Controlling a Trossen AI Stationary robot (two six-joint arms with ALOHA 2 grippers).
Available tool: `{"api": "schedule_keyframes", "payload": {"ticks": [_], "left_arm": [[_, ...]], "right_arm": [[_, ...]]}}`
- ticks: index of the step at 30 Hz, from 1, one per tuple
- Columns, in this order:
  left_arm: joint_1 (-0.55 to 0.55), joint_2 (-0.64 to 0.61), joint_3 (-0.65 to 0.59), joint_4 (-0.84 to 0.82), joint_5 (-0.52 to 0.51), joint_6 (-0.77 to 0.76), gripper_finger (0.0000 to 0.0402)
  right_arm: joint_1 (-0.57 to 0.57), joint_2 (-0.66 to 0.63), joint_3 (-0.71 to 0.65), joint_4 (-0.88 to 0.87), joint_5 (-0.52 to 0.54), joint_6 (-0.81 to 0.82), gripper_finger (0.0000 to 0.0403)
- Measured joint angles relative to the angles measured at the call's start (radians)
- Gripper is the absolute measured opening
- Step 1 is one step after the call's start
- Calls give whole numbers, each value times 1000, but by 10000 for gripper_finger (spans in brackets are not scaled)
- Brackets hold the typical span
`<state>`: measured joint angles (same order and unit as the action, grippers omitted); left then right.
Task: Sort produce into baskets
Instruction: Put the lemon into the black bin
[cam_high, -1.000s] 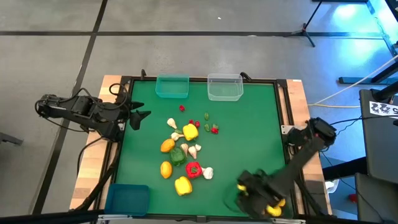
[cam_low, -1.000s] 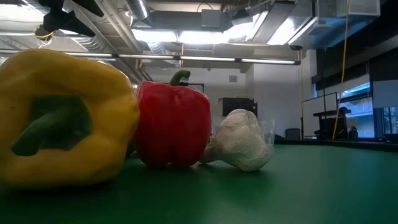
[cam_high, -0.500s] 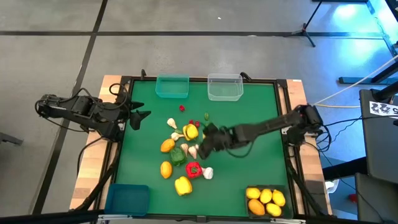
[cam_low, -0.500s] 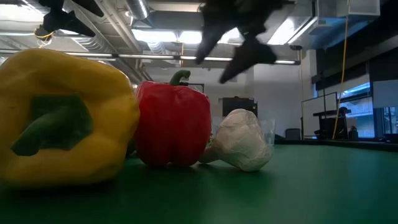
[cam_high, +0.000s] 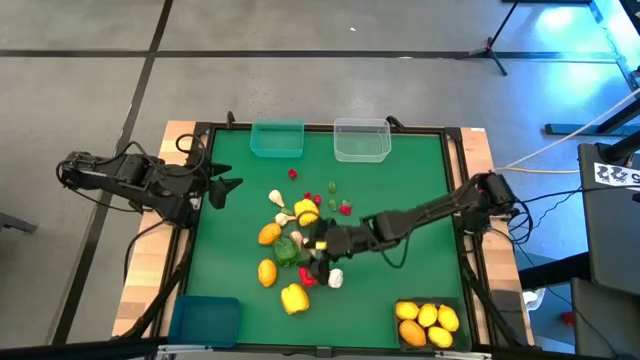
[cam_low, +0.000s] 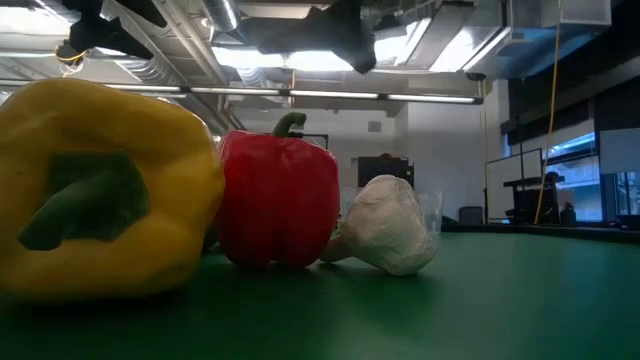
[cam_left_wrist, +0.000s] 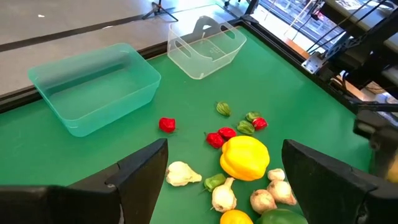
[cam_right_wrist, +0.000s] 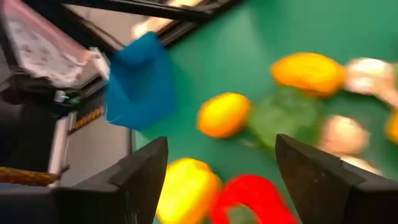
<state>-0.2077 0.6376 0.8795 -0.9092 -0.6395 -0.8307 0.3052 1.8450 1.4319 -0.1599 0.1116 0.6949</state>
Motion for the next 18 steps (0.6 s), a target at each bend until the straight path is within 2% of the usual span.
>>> {"api": "schedule_keyframes", "payload": {"ticks": [5, 10, 14, 18], "left_arm": [[-1, 3, 0, 0, 23, -31, 308], [-2, 41, 0, 1, 191, -12, 308], [-42, 109, 0, 58, 359, 95, 308], [-107, 205, 0, 83, 366, 145, 308]], "right_arm": [[43, 77, 35, -12, 55, -5, 289], [49, 138, 93, -26, 55, -19, 289], [48, 145, 111, -28, 55, -34, 289], [48, 140, 111, -35, 62, -46, 289]]}}
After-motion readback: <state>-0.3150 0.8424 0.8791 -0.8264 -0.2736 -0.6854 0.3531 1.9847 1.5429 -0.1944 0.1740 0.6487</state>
